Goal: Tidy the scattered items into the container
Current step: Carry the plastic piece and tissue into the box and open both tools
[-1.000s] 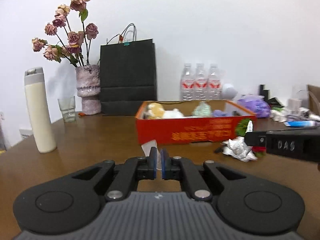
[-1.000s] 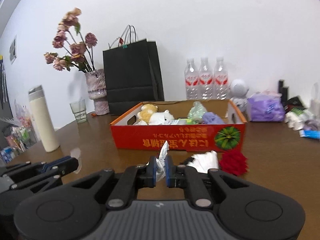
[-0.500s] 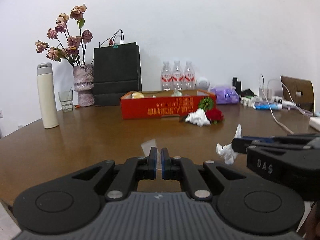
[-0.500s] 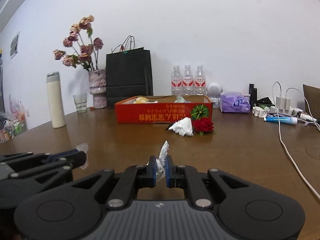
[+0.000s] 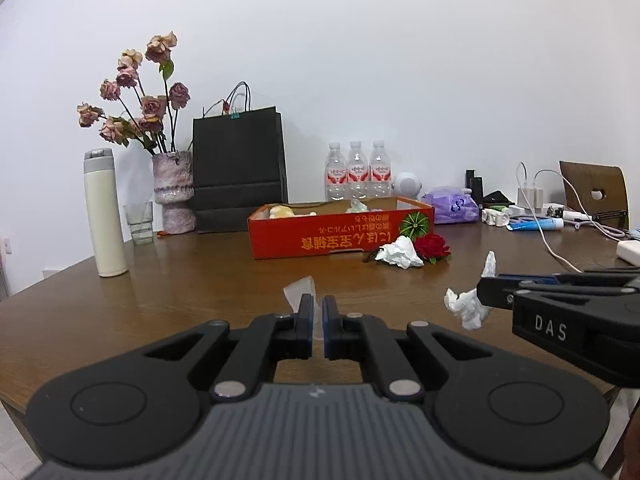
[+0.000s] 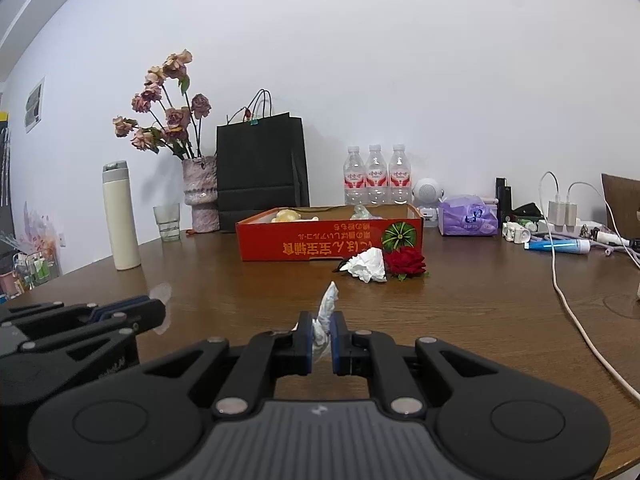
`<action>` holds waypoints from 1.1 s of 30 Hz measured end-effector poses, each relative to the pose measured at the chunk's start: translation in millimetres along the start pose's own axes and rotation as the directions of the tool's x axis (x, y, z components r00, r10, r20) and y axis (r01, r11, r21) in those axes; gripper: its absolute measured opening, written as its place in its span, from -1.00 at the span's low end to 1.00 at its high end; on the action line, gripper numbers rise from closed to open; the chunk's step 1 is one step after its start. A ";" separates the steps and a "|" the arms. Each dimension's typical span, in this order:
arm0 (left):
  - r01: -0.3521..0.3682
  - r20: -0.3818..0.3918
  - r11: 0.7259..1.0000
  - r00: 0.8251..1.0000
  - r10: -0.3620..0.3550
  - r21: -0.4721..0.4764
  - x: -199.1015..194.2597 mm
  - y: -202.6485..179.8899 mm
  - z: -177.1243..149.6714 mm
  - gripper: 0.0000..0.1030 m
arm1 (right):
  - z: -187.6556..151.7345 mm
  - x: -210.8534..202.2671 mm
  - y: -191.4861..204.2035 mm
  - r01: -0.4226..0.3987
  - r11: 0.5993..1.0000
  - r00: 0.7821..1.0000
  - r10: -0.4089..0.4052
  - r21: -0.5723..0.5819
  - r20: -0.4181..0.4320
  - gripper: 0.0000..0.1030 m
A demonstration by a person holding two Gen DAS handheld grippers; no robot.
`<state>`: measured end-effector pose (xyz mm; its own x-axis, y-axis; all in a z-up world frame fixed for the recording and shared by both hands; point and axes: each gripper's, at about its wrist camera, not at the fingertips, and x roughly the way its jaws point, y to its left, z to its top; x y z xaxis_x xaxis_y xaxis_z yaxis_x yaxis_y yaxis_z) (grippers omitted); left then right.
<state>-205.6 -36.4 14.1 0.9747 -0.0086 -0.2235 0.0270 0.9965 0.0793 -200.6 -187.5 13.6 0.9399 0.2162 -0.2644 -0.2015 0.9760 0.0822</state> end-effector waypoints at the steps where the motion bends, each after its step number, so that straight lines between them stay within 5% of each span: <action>1: 0.002 -0.005 1.000 1.000 -0.002 0.002 1.7 -0.9 0.4 -0.89 | 0.5 0.8 -1.2 0.001 1.000 1.000 -0.001 0.004 0.002 -0.85; 6: 0.002 -0.027 1.000 1.000 -0.003 -0.009 20.9 0.0 12.8 -0.89 | 7.2 15.0 -7.0 -0.010 1.000 1.000 0.010 0.022 -0.011 -0.85; 12: 0.015 0.007 0.998 1.000 -0.015 -0.060 75.3 17.4 63.7 -0.89 | 49.2 51.4 -23.5 -0.031 0.999 0.999 0.030 0.038 0.024 -0.85; 23: 0.037 0.033 0.997 0.999 -0.035 -0.064 234.7 44.2 158.4 -0.89 | 152.3 200.5 -54.3 -0.039 0.999 0.996 0.039 -0.011 0.079 -0.84; 30: 0.005 -0.100 0.997 0.995 -0.012 -0.079 341.6 53.6 166.1 -0.89 | 183.0 321.9 -73.4 -0.015 1.000 0.999 0.015 0.008 -0.044 -0.84; 33: 0.039 -0.229 0.992 0.971 -0.066 -0.121 382.3 63.7 164.2 -0.88 | 193.3 372.5 -88.3 -0.043 0.997 0.984 0.052 0.059 -0.168 -0.83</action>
<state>205.2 10.1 93.2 0.8939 -0.0553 -0.4449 0.0378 0.9981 -0.0481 220.6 -197.8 93.6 0.8683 0.2677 -0.4176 -0.2245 0.9628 0.1503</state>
